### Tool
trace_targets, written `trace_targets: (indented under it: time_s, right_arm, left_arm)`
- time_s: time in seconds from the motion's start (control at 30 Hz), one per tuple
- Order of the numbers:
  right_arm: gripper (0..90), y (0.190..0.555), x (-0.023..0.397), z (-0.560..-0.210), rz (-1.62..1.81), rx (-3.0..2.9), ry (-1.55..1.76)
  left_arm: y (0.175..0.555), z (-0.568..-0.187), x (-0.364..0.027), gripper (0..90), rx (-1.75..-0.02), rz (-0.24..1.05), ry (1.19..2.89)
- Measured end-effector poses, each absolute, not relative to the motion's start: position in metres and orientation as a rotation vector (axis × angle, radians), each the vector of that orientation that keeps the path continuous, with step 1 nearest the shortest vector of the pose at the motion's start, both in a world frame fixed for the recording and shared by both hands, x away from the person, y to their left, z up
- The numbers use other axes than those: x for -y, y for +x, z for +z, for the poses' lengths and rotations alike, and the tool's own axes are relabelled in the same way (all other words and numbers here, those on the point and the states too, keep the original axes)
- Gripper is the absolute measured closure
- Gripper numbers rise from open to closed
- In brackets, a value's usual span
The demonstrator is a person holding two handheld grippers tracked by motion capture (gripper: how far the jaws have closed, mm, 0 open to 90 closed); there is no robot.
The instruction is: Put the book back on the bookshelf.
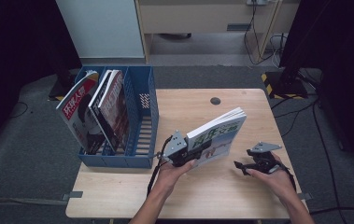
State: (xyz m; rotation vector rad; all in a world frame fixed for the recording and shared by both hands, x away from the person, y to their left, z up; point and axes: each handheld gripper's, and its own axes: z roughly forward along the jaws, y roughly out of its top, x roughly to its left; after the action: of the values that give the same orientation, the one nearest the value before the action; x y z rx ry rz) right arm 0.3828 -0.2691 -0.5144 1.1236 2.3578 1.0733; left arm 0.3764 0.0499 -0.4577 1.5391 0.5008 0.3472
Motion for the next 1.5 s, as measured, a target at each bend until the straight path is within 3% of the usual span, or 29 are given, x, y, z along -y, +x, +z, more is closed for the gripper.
trace_targets:
  time_s: [1.5]
  right_arm:
    - [24.3,0.380,0.277,-0.509,1.138,-2.284,1.171]
  left_arm:
    - [0.376,-0.443,-0.070,73.6,-0.595,0.396,1.479]
